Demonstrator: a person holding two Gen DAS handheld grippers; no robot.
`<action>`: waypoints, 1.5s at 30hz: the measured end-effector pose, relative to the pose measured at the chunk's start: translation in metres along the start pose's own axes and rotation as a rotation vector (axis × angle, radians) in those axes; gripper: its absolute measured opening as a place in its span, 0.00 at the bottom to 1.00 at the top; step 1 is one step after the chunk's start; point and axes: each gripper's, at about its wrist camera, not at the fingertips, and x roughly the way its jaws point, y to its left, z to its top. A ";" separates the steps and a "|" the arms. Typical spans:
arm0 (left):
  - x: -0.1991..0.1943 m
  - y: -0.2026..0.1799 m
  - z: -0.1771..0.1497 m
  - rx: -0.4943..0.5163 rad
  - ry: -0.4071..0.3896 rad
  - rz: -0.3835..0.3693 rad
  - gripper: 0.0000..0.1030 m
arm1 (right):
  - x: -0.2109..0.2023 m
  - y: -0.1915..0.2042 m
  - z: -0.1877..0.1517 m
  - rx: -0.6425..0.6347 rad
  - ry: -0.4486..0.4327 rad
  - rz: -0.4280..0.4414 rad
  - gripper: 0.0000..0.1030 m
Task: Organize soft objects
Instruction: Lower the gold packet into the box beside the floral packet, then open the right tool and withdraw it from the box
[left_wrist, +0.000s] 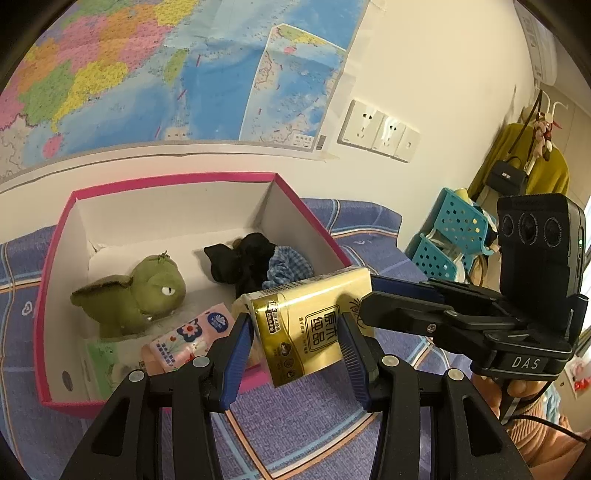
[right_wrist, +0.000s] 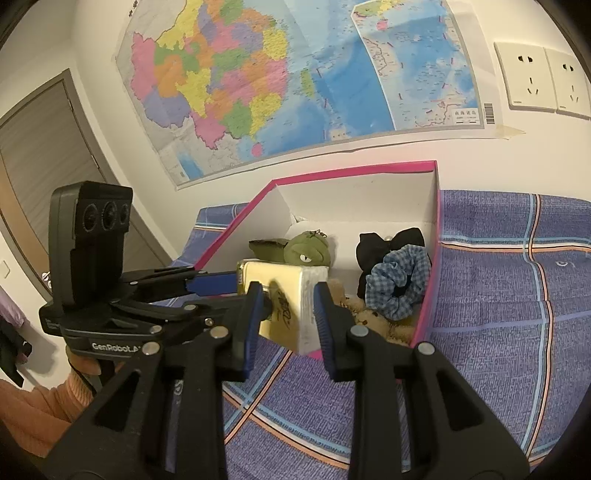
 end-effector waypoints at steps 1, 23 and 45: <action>0.000 0.000 0.001 0.001 0.000 0.002 0.46 | 0.000 -0.001 0.001 0.001 0.000 0.001 0.31; 0.008 0.009 0.006 -0.019 0.003 0.031 0.46 | 0.016 -0.006 0.006 0.027 0.010 -0.001 0.31; 0.027 0.028 0.005 -0.062 0.057 0.068 0.46 | 0.051 -0.021 0.005 0.084 0.104 -0.031 0.31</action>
